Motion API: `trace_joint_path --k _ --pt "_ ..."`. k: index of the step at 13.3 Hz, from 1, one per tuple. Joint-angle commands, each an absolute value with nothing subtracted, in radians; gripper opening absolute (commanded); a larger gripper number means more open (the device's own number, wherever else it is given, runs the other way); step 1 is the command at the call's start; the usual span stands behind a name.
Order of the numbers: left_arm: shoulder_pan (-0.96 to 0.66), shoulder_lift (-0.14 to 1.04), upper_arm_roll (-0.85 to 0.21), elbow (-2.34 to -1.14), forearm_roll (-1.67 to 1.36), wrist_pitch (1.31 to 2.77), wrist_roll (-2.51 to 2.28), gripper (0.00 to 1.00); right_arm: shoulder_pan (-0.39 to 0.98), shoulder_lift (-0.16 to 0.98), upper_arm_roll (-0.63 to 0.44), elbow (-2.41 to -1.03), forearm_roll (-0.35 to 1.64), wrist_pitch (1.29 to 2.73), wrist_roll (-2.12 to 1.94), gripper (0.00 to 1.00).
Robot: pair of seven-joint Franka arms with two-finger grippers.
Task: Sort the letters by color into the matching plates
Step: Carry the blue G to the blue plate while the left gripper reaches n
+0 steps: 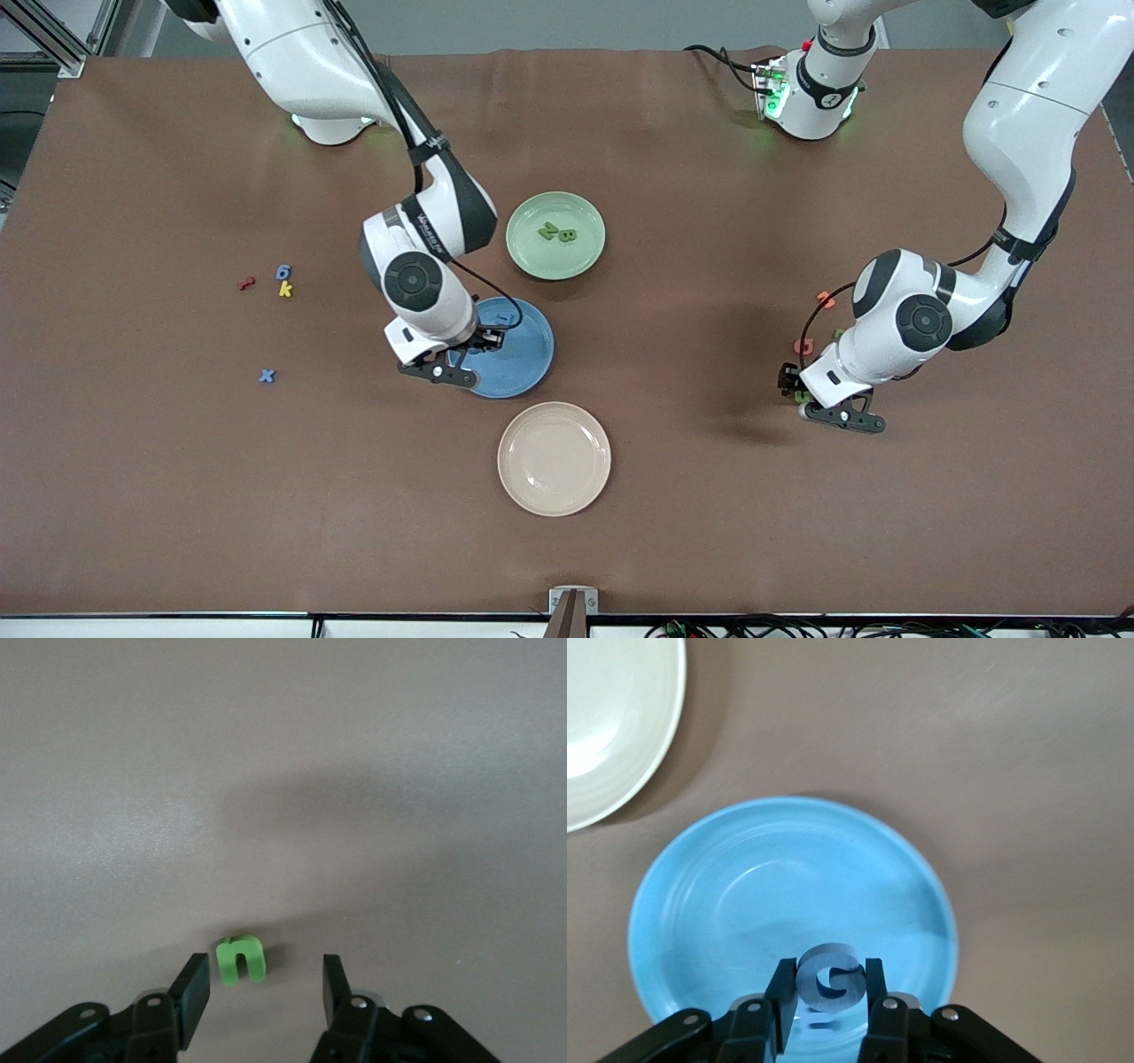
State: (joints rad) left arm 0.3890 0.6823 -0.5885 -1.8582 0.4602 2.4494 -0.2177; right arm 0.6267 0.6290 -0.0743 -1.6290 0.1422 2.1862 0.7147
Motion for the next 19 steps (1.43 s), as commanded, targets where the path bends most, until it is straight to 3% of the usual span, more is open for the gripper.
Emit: trace_joint_path --k 1,19 --pt "0.408 0.681 -0.592 -1.873 0.483 2.465 -0.218 0.6 0.653 0.676 -0.084 -1.577 0.201 2.2 0.741 0.23" --pt "0.39 0.729 -0.563 -1.844 0.537 2.467 -0.273 0.51 0.726 0.762 -0.083 -1.577 0.224 2.301 0.742 0.26"
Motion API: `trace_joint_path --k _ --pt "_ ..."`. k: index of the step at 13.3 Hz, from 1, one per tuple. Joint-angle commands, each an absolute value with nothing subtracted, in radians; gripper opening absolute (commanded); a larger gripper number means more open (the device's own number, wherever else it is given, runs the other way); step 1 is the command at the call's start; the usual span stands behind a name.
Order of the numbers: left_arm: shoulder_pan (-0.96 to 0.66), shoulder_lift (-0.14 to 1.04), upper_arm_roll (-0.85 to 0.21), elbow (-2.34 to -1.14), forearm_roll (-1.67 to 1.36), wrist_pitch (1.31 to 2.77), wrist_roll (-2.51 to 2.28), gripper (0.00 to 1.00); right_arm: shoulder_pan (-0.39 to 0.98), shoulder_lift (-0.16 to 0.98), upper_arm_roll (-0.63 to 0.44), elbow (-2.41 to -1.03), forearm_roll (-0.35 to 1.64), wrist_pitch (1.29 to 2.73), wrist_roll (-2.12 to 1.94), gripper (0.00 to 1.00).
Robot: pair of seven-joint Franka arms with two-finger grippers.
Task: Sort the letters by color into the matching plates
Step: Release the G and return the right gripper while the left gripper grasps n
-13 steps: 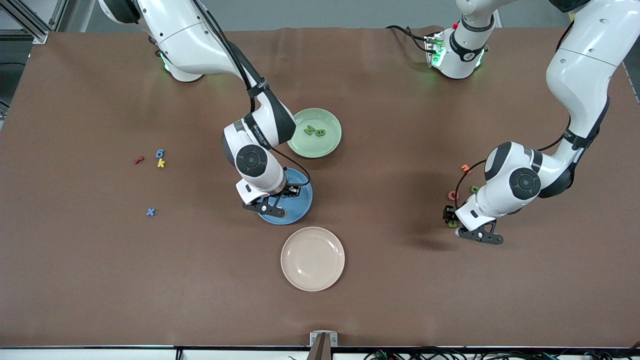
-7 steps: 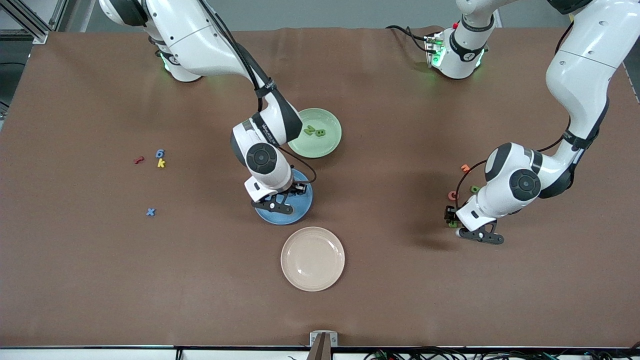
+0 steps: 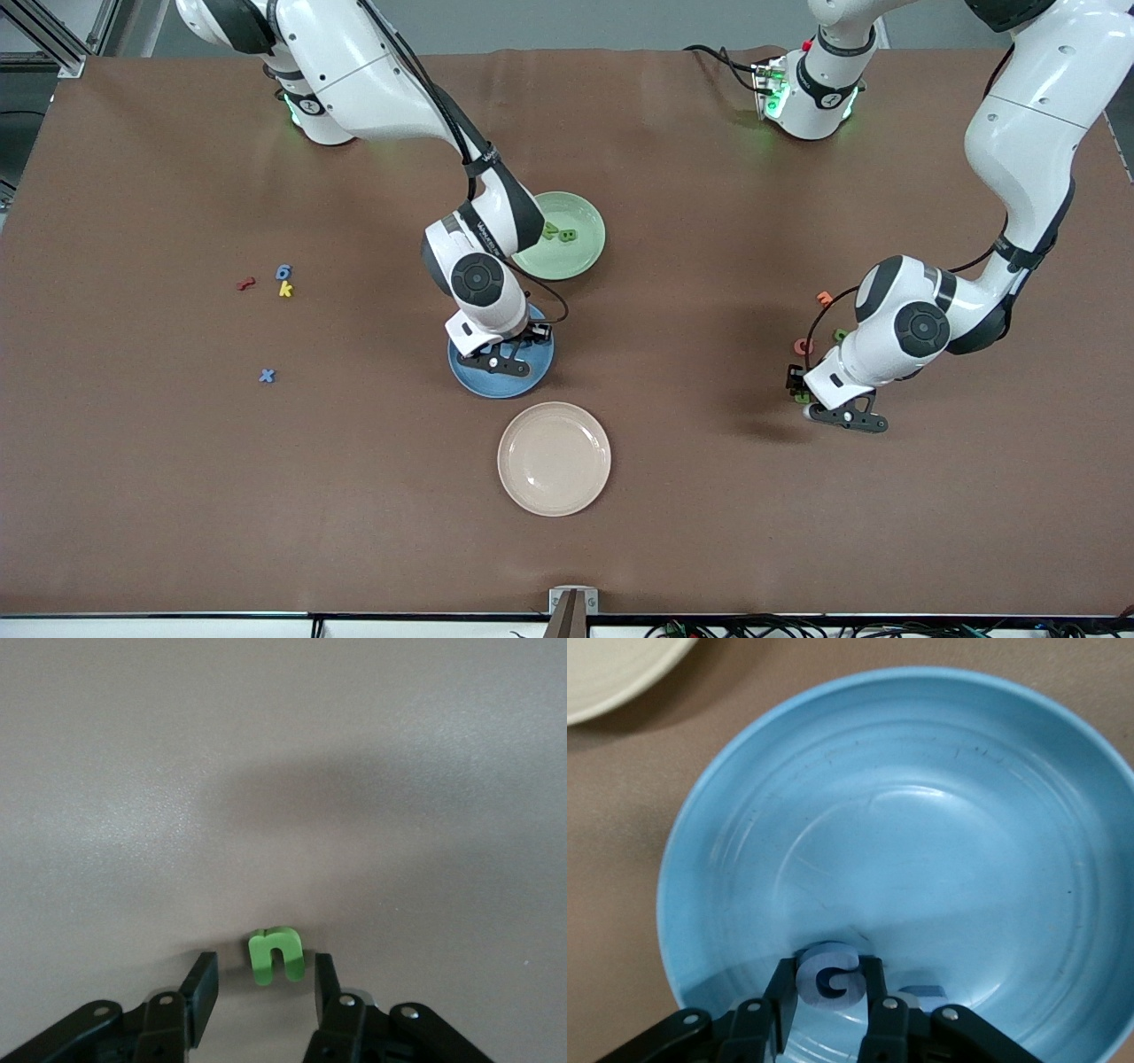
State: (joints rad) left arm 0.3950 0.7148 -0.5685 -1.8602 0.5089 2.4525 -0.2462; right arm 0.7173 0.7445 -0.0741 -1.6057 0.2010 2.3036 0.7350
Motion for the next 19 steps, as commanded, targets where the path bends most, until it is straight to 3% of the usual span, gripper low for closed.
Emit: trace_joint_path --k 1,2,3,5,9,13,14,15,19 --pt "0.39 0.73 -0.563 -1.841 0.537 2.467 -0.275 0.49 0.726 0.761 -0.083 -1.577 0.224 2.299 0.742 0.32" --pt "0.39 0.73 -0.563 -1.841 0.537 2.467 -0.275 0.46 0.726 0.761 -0.083 -1.577 0.224 2.298 0.742 0.42" --pt "0.39 0.73 -0.563 -1.841 0.538 2.467 -0.275 0.45 0.726 0.759 -0.083 -1.577 0.224 2.298 0.742 0.64" --pt "0.39 0.739 -0.563 -1.838 0.538 2.467 -0.275 0.44 0.726 0.753 -0.083 -1.575 0.224 2.29 0.747 0.77" --pt "0.382 0.747 -0.563 -1.832 0.538 2.47 -0.285 0.42 0.71 0.72 -0.084 -1.525 0.221 2.157 0.761 0.82" --pt "0.387 0.741 -0.563 -1.832 0.54 2.47 -0.285 0.06 0.638 0.619 -0.092 -1.488 0.216 1.936 0.752 0.85" --pt "0.387 0.736 -0.563 -1.833 0.545 2.468 -0.282 0.02 0.606 0.592 -0.092 -1.489 0.213 1.887 0.752 0.9" --pt "0.388 0.729 -0.563 -1.835 0.548 2.461 -0.285 0.01 0.582 0.566 -0.092 -1.493 0.207 1.846 0.75 0.96" --pt "0.367 0.62 -0.609 -1.873 0.549 2.3 -0.385 0.02 0.413 0.517 -0.094 -1.5 0.195 1.732 0.559 0.99"
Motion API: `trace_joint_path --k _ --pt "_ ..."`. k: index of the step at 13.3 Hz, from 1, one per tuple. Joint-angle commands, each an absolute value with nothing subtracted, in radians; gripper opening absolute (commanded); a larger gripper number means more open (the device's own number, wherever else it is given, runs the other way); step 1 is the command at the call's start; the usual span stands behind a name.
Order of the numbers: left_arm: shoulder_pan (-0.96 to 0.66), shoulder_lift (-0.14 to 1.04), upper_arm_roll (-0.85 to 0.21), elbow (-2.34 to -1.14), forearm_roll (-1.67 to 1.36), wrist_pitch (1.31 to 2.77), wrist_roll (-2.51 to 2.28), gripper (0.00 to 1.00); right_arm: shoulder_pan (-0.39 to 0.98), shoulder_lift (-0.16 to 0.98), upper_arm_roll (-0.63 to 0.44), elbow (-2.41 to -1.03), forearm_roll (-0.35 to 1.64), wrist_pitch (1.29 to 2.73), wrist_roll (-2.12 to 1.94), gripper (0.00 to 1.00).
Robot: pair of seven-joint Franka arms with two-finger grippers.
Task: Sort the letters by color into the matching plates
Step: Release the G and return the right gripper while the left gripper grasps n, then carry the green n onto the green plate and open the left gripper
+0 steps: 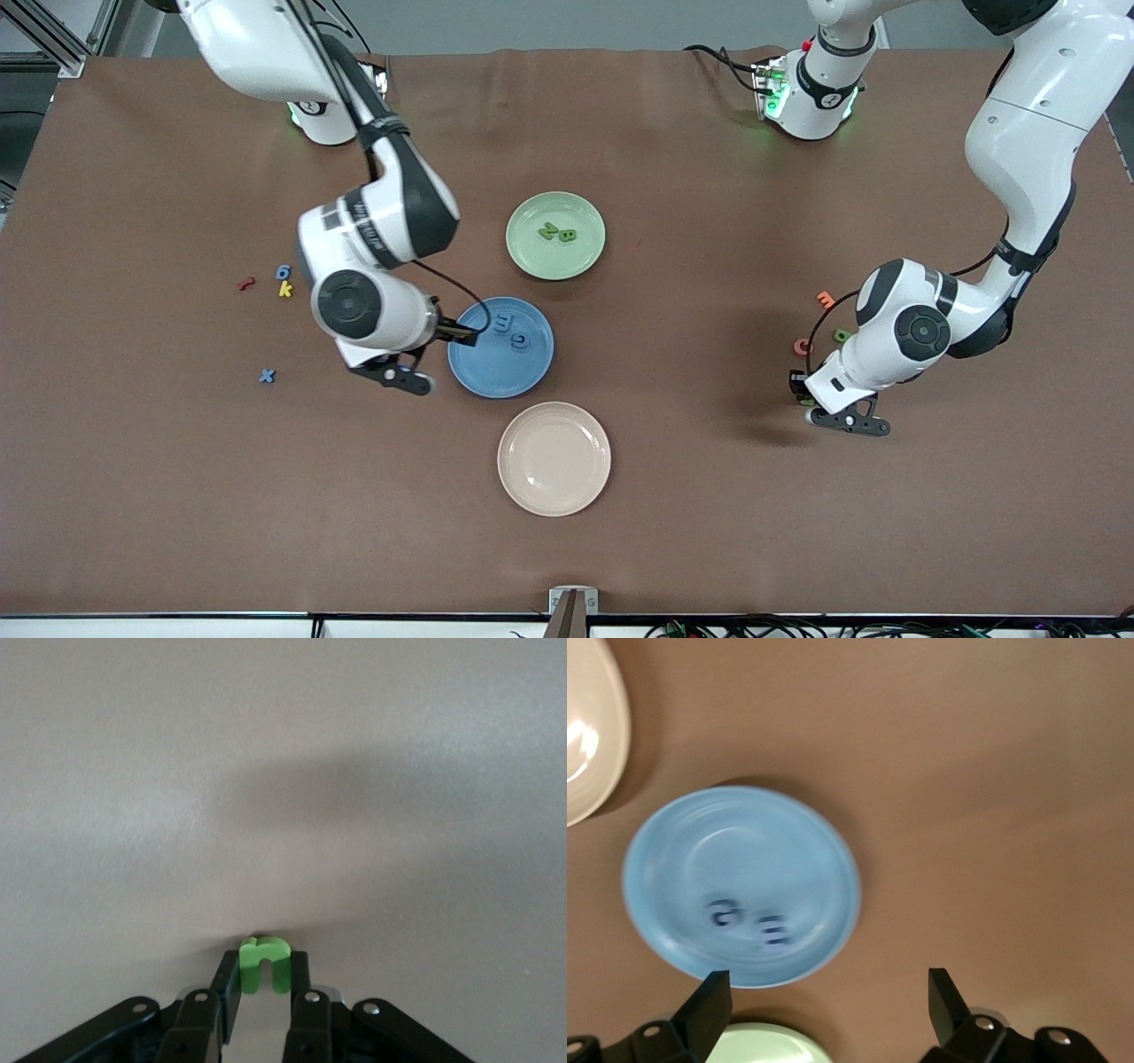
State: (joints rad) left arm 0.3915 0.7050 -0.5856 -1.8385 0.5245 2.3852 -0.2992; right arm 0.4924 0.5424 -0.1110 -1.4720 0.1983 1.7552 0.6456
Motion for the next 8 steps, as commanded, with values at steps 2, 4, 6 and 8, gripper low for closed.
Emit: trace_joint_path --k 2,4,6,8 --pt "0.307 0.571 -0.635 -1.887 0.549 2.202 -0.475 0.02 0.335 0.517 -0.094 -1.506 0.189 1.732 0.459 0.99" --pt "0.226 0.561 -0.67 -1.888 0.549 2.125 -0.656 0.02 0.255 0.522 -0.094 -1.506 0.167 1.739 0.341 0.99" --pt "0.14 0.557 -0.69 -1.888 0.549 2.1 -0.818 0.02 0.187 0.528 -0.094 -1.506 0.126 1.759 0.255 0.99" --pt "0.059 0.563 -0.701 -1.887 0.548 2.102 -0.966 0.02 0.125 0.537 -0.094 -1.519 0.114 1.805 0.133 0.99"
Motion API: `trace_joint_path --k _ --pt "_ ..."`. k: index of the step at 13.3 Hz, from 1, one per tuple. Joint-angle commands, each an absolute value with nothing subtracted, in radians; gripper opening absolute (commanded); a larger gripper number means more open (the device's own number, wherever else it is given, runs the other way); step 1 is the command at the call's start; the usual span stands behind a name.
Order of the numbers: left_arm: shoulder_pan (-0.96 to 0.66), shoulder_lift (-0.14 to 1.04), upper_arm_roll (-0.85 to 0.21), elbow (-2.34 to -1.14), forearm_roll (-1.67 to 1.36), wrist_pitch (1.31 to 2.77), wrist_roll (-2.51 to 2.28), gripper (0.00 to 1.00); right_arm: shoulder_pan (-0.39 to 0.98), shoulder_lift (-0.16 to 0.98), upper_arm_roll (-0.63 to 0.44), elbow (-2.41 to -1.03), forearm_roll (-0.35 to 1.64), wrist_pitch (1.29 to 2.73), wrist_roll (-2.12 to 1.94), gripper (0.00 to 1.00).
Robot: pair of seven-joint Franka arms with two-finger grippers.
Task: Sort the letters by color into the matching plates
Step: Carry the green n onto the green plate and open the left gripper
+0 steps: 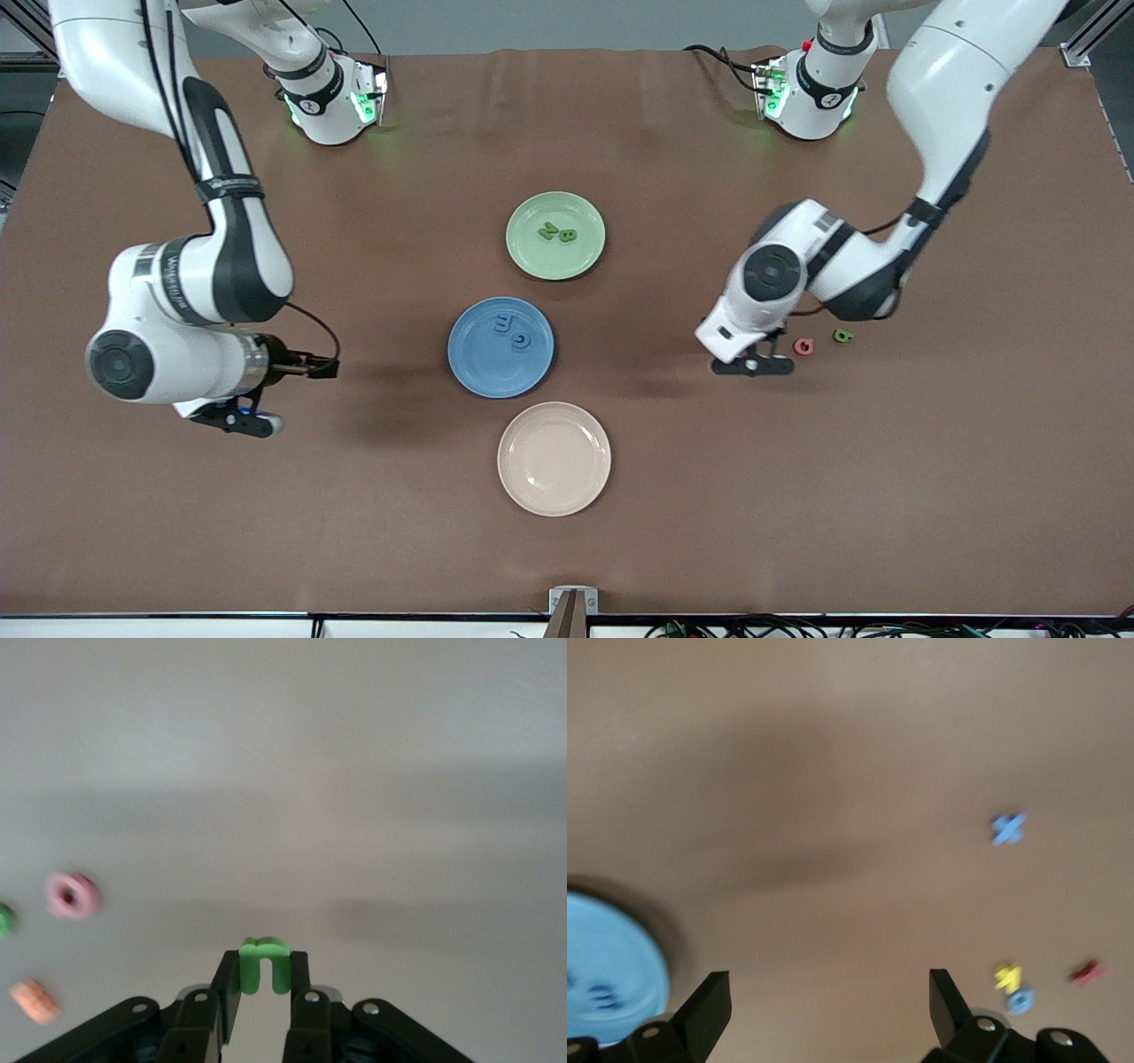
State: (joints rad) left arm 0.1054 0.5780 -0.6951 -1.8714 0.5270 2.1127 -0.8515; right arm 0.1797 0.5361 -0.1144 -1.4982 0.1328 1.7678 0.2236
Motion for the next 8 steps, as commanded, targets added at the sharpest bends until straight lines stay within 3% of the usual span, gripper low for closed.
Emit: trace_joint_path --k 1,8 --pt "0.028 0.568 -0.704 -1.885 0.54 2.108 -1.017 0.02 0.095 0.548 -0.094 -1.537 0.114 1.851 0.067 0.99" --pt "-0.141 0.617 -0.794 -1.887 0.531 2.129 -1.412 0.02 0.0 0.607 -0.092 -1.675 0.112 2.103 -0.179 0.99"
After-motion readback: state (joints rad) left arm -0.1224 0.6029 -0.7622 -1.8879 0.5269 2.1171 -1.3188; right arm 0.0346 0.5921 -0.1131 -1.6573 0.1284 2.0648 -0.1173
